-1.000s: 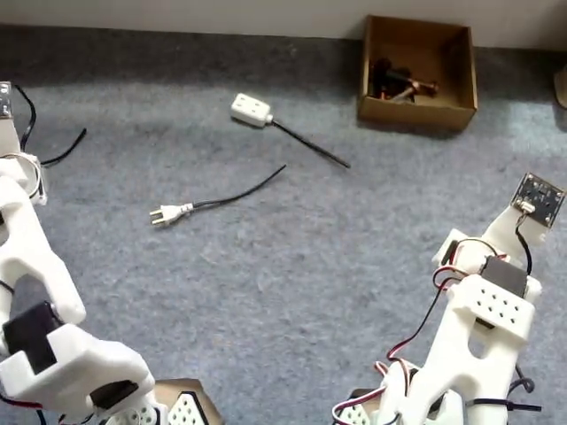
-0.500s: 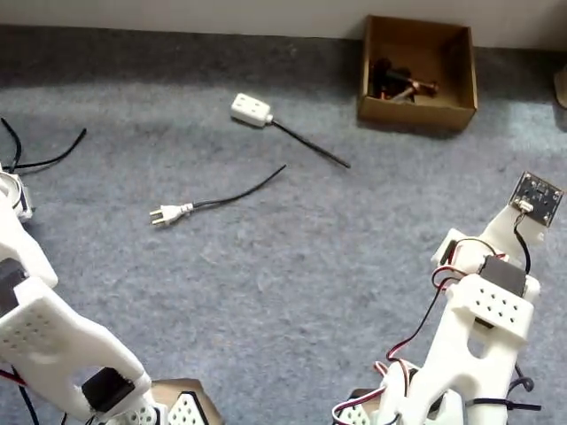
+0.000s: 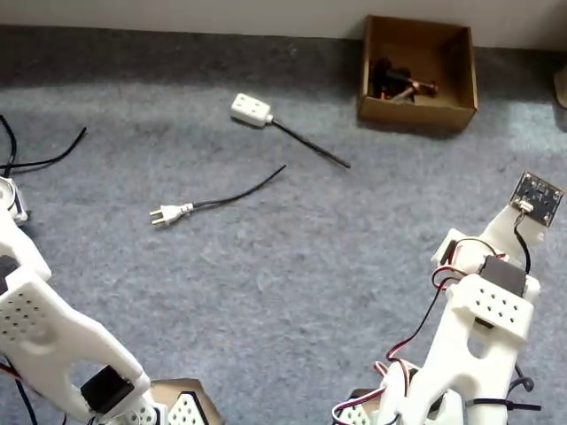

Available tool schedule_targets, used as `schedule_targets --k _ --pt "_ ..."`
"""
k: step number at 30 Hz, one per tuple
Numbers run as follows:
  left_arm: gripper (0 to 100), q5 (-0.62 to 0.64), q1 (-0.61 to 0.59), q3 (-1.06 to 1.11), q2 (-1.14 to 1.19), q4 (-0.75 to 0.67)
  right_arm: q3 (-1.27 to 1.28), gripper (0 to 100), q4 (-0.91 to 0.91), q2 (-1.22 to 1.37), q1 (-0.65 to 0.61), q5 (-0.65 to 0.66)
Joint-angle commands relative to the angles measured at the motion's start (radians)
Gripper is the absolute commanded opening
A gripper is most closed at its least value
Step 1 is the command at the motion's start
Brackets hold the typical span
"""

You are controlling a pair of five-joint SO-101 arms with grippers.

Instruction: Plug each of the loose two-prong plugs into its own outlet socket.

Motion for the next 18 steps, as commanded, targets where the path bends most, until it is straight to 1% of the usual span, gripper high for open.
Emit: schedule_targets --k 1,3,7,18 --pt "18 0.009 -0.008 -0.036 -0.010 0.009 -0.005 15.3 -0.027 -0.019 -0.012 0.012" --pt "21 0.009 -0.008 -0.036 -0.010 0.041 -0.005 15.3 -0.027 -0.019 -0.012 0.012" --pt "22 0.009 -0.007 -0.044 -0.012 0.106 -0.005 15.3 -0.027 -0.019 -0.012 0.012" --pt "22 0.009 -0.016 -0.042 -0.035 0.135 -0.005 15.3 -0.027 -0.019 -0.012 0.012"
